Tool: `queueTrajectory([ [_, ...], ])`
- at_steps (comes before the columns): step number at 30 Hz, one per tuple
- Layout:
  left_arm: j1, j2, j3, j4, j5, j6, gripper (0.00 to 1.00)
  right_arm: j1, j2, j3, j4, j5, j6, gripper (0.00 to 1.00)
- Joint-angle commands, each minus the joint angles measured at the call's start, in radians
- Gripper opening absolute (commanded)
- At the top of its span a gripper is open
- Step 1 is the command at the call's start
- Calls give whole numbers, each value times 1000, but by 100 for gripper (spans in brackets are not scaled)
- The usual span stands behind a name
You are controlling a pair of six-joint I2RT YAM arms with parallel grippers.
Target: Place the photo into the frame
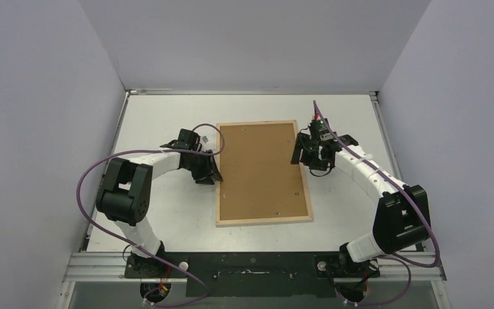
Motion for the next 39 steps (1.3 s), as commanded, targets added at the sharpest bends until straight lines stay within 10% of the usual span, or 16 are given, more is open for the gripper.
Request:
queueTrajectory([
  [1,4,-77,4,10,-18,-19,44,24,108,117,129,-73,67,64],
  [14,39,-29,23,89,21,-77,36,272,245,32,562,-159,579,43],
  [39,78,81,10,147,116,-151,22,453,473,174,464,-319,566,49],
])
